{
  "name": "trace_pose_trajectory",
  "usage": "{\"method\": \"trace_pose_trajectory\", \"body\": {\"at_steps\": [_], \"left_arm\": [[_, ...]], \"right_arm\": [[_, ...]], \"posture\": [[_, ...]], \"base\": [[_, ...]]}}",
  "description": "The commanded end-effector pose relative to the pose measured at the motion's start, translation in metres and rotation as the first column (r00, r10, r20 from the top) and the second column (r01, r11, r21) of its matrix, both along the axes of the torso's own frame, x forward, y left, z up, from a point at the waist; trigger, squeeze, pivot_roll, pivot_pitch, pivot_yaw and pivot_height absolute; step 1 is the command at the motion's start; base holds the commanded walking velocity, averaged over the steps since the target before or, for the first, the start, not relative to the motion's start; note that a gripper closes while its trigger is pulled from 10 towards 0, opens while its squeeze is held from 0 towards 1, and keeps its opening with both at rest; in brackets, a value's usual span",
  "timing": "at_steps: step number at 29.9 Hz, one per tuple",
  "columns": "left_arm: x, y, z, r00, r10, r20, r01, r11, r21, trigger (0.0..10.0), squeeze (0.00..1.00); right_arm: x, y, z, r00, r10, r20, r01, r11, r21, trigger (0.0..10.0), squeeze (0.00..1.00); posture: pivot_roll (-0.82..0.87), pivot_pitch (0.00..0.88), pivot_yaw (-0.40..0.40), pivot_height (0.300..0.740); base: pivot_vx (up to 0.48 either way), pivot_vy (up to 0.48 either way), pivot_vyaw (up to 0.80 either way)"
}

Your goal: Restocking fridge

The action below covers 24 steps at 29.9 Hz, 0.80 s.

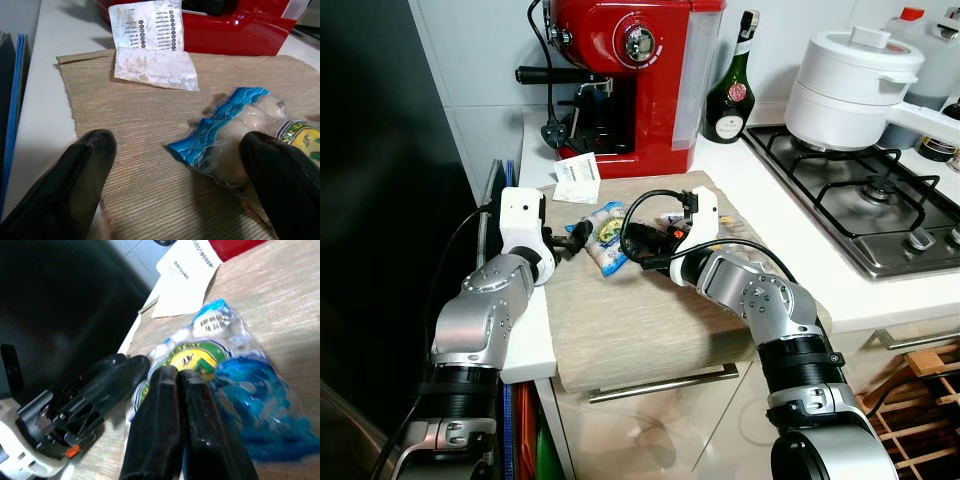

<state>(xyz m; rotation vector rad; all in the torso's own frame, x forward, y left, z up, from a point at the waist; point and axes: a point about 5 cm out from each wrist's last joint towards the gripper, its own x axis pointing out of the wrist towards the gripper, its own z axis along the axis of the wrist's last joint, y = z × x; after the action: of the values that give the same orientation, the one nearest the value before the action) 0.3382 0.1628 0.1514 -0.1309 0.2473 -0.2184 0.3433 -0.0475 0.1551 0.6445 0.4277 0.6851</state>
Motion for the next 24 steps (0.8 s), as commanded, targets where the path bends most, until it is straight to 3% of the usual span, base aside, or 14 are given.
{"method": "trace_pose_trajectory", "body": {"at_steps": [1, 4, 8, 9, 14, 19, 21, 24], "left_arm": [[-0.004, -0.01, -0.009, 0.998, -0.051, -0.047, 0.05, 0.998, -0.025, 10.0, 0.0], [-0.003, -0.014, 0.006, 0.998, -0.067, 0.022, 0.067, 0.997, -0.025, 10.0, 0.0], [-0.005, -0.013, 0.034, 0.984, -0.067, 0.162, 0.066, 0.998, 0.012, 10.0, 0.0], [-0.008, -0.013, 0.048, 0.97, -0.07, 0.232, 0.068, 0.998, 0.016, 10.0, 0.0], [-0.016, -0.016, 0.063, 0.947, -0.065, 0.314, 0.073, 0.997, -0.014, 10.0, 0.0], [-0.021, -0.019, 0.072, 0.928, -0.066, 0.366, 0.076, 0.997, -0.012, 10.0, 0.0], [-0.027, -0.02, 0.076, 0.914, -0.068, 0.4, 0.065, 0.998, 0.021, 10.0, 0.0], [-0.031, -0.021, 0.073, 0.913, -0.071, 0.401, 0.061, 0.997, 0.037, 10.0, 0.0]], "right_arm": [[-0.004, 0.0, -0.019, 0.997, 0.002, -0.077, -0.004, 0.999, -0.032, 0.0, 0.0], [-0.003, 0.0, -0.017, 0.998, -0.012, -0.055, 0.011, 1.0, -0.023, 0.0, 0.0], [0.001, -0.003, 0.005, 0.995, -0.052, 0.089, 0.053, 0.999, -0.004, 0.0, 0.0], [0.002, -0.007, 0.016, 0.983, -0.078, 0.167, 0.081, 0.997, -0.01, 0.0, 0.0], [0.001, -0.01, 0.034, 0.961, -0.108, 0.253, 0.105, 0.994, 0.028, 0.0, 0.0], [0.001, -0.015, 0.052, 0.915, -0.154, 0.374, 0.152, 0.988, 0.036, 0.0, 0.0], [-0.002, -0.02, 0.072, 0.837, -0.212, 0.505, 0.222, 0.974, 0.04, 0.0, 0.0], [-0.007, -0.021, 0.08, 0.807, -0.219, 0.549, 0.229, 0.972, 0.05, 0.0, 0.0]], "posture": [[0.0, 0.0, -0.011, 0.74], [0.0, 0.0, -0.009, 0.74], [0.0, 0.0, -0.008, 0.74], [0.0, 0.0, -0.008, 0.74], [0.0, 0.0, -0.007, 0.74], [0.0, 0.0, -0.01, 0.74], [0.0, 0.0, -0.011, 0.74], [0.0, 0.0, -0.01, 0.74]], "base": [[0.0, 0.0, 0.0], [0.0, 0.0, 0.0], [0.0, 0.0, 0.0], [0.0, 0.0, 0.0], [0.0, 0.0, 0.0], [0.0, 0.0, 0.0], [0.0, 0.0, 0.0], [0.0, 0.0, 0.0]]}}
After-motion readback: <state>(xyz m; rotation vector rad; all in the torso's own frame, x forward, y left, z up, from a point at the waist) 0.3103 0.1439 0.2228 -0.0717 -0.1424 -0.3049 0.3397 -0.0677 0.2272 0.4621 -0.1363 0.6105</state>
